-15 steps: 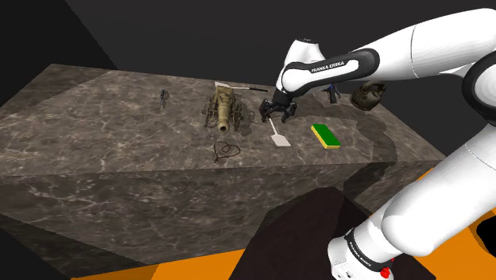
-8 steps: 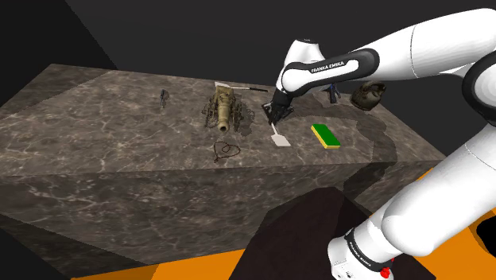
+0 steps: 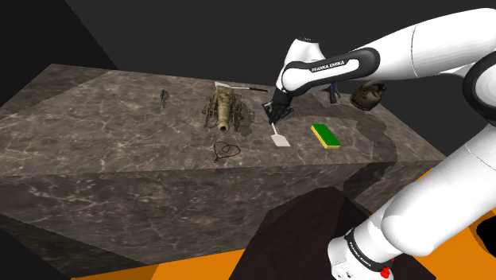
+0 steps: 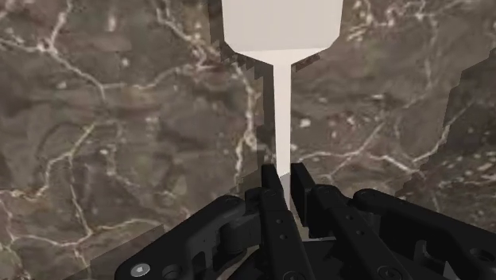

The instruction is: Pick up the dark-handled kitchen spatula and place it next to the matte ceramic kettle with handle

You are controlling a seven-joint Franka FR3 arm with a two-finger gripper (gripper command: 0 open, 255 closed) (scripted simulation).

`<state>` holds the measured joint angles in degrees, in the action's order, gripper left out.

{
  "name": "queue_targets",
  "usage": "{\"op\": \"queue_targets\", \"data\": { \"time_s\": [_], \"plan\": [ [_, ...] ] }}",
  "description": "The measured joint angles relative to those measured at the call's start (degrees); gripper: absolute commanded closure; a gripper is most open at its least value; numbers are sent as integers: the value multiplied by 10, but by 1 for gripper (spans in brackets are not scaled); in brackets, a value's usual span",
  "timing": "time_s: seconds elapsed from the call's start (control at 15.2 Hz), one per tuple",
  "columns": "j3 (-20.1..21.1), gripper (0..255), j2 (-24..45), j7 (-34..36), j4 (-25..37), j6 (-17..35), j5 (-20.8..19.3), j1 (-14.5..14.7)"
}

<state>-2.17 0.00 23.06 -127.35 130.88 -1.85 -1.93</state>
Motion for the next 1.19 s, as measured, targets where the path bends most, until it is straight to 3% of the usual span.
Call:
{"op": "queue_targets", "data": {
  "time_s": [1.19],
  "plan": [
    [1,255,-52,-2,80,-131,0,1]
  ]
}}
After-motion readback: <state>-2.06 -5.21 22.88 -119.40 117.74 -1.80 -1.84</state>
